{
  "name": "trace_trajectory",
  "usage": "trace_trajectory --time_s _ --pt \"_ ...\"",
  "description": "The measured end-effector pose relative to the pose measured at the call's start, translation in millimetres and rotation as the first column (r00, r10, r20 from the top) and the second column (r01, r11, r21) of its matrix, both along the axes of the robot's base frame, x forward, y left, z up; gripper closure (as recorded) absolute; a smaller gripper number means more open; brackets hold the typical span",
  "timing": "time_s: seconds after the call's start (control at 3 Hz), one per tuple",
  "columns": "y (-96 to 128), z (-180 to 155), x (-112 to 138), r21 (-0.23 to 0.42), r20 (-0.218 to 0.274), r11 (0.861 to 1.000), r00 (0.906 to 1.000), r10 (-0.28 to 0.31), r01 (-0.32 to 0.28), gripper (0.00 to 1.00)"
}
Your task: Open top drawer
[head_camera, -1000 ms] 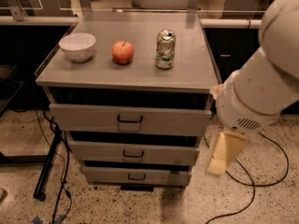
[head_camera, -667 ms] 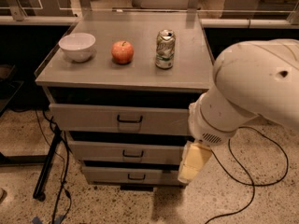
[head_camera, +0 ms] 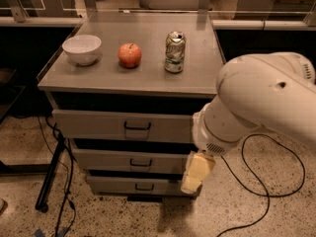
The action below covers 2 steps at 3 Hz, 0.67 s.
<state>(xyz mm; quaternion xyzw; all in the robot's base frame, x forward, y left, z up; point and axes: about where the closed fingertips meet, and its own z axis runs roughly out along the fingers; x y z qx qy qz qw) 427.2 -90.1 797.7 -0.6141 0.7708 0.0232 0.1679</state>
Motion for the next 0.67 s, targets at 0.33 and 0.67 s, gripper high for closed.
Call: trace_trajectory --time_s 0.33,0.67 --pt "33.4 -42.2 39.1 0.044 0.016 0.999 0.9998 0.011 -0.012 0.0" --pt "33.7 -42.7 39.9 0.043 0.017 0.999 0.9998 0.01 -0.011 0.0"
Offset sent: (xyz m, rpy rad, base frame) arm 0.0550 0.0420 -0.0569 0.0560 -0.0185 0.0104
